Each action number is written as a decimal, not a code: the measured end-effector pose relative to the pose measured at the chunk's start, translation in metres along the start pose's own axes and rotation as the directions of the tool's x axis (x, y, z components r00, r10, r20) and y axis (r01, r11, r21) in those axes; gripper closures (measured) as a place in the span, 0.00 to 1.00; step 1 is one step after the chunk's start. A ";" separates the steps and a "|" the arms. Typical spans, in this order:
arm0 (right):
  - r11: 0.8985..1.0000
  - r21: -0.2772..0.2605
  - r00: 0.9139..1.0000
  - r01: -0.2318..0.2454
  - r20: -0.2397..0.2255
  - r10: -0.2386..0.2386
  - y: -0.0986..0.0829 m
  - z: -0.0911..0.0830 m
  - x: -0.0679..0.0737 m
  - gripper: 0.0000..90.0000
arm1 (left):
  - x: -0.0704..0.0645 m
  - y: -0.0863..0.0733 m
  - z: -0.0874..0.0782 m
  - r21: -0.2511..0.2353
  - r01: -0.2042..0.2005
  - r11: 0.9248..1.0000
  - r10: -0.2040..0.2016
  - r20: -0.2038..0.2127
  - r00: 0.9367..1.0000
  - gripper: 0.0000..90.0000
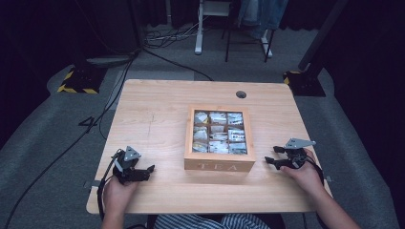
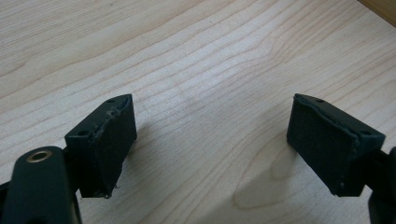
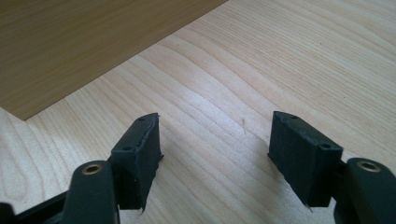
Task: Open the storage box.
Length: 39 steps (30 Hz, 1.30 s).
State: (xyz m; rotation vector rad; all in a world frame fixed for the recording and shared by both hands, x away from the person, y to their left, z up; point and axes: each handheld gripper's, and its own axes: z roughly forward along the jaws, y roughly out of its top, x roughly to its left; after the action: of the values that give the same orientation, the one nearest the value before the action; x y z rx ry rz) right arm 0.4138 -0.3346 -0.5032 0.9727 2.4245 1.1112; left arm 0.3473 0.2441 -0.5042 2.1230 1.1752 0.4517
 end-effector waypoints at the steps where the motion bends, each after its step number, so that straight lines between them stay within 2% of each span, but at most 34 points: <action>1: 1.000 0.000 1.000 0.000 0.000 0.000 0.000 0.000 0.000 0.38 | 0.000 0.000 0.000 0.000 0.002 1.000 -0.002 0.001 1.000 0.18; 6: 1.000 0.000 1.000 0.000 0.001 0.000 0.000 0.000 0.000 0.39 | 0.000 0.000 0.000 -0.004 0.000 1.000 0.000 0.002 1.000 0.19; 11: 1.000 -0.007 1.000 -0.013 0.012 0.013 0.000 -0.001 -0.001 0.48 | 0.001 0.001 0.001 -0.003 -0.014 1.000 0.014 0.010 1.000 0.19; 13: 1.000 -0.015 1.000 -0.014 0.011 0.015 -0.001 -0.003 -0.002 0.58 | 0.001 0.001 0.001 0.000 -0.012 1.000 0.012 0.014 1.000 0.19; 18: 0.999 -0.022 1.000 -0.031 0.000 0.031 -0.004 -0.006 -0.006 0.74 | 0.001 0.001 0.001 0.000 -0.012 1.000 0.012 0.013 1.000 0.19; 23: 1.000 0.007 0.999 -0.010 0.035 0.010 -0.003 -0.011 -0.009 0.90 | 0.001 0.001 0.001 0.001 -0.010 1.000 0.010 0.014 1.000 0.19; 26: 1.000 0.008 0.999 -0.020 0.036 0.020 -0.001 -0.018 -0.010 1.00 | 0.001 0.001 0.001 -0.002 -0.010 1.000 0.010 0.010 1.000 0.19; 29: 0.999 0.007 0.999 -0.036 0.031 0.036 0.002 -0.024 -0.010 1.00 | 0.001 0.001 0.001 -0.003 -0.010 1.000 0.010 0.010 1.000 0.19; 30: 0.998 0.006 0.998 -0.070 0.010 0.070 0.004 -0.028 -0.009 1.00 | 0.001 0.001 0.001 -0.003 -0.009 1.000 0.009 0.010 1.000 0.19; 31: 0.998 0.006 0.998 -0.070 0.010 0.070 0.004 -0.028 -0.009 1.00 | 0.001 0.001 0.001 -0.003 -0.009 1.000 0.009 0.010 1.000 0.19; 32: 0.994 -0.002 0.994 -0.109 -0.021 0.109 0.006 -0.031 -0.009 1.00 | 0.001 0.001 0.001 -0.002 -0.010 1.000 0.010 0.010 1.000 0.19; 37: 0.995 -0.024 0.994 -0.097 -0.043 0.096 0.011 -0.038 -0.004 1.00 | 0.001 0.001 0.001 -0.003 -0.009 1.000 0.009 0.011 1.000 0.19; 38: 0.998 -0.035 0.996 -0.057 -0.064 0.055 0.015 -0.041 0.001 1.00 | 0.001 0.001 0.001 -0.003 -0.009 1.000 0.009 0.010 1.000 0.19; 39: 0.998 -0.043 0.997 -0.045 -0.064 0.042 0.017 -0.043 0.003 1.00 | 0.001 0.001 0.001 -0.002 -0.009 1.000 0.009 0.011 1.000 0.19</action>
State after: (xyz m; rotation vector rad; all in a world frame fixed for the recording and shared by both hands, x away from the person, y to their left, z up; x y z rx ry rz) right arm 0.3975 -0.3482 -0.4625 0.9952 2.4274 1.2239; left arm 0.3492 0.2441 -0.5043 2.1274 1.1594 0.4439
